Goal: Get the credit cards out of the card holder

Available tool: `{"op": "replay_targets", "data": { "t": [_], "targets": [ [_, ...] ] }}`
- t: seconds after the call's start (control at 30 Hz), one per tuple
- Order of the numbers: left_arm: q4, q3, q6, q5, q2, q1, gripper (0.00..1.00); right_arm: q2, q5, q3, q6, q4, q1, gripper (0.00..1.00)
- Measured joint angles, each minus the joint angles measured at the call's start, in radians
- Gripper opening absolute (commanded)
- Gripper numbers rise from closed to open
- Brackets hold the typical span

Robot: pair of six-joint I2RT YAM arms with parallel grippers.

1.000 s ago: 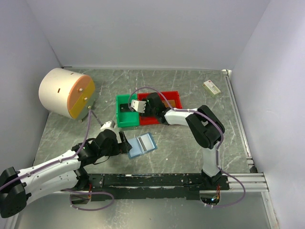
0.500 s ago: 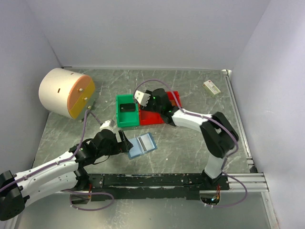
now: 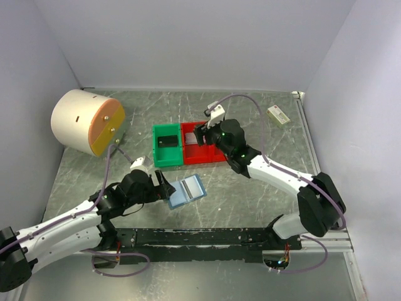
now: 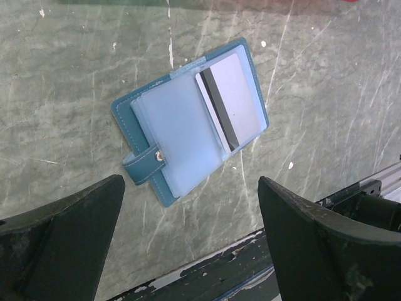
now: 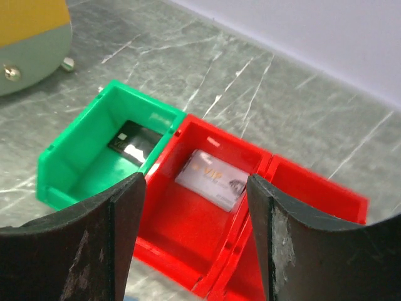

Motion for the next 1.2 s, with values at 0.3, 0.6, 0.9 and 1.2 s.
{"op": "replay_targets", "data": {
  "t": [0.3,0.6,0.9,1.2],
  "targets": [
    [0.000,0.019,-0.019,-0.007,-0.067,0.000,0.99,-0.092,0.081,-0.043,0.380,-0.170,-0.024,1.00],
    [0.019,0.104,-0.063,-0.039,0.016,0.000,0.99,-0.132,-0.182,-0.130,0.546,-0.225,-0.030,1.00],
    [0.077,0.462,0.012,-0.089,0.304,0.015,0.98,-0.228,-0.278,-0.248,0.665,-0.277,-0.030,0.92],
    [0.259,0.156,-0.016,0.047,0.294,0.055,0.86,-0.172,-0.386,-0.282,0.721,-0.292,-0.030,0.53]
  ]
}}
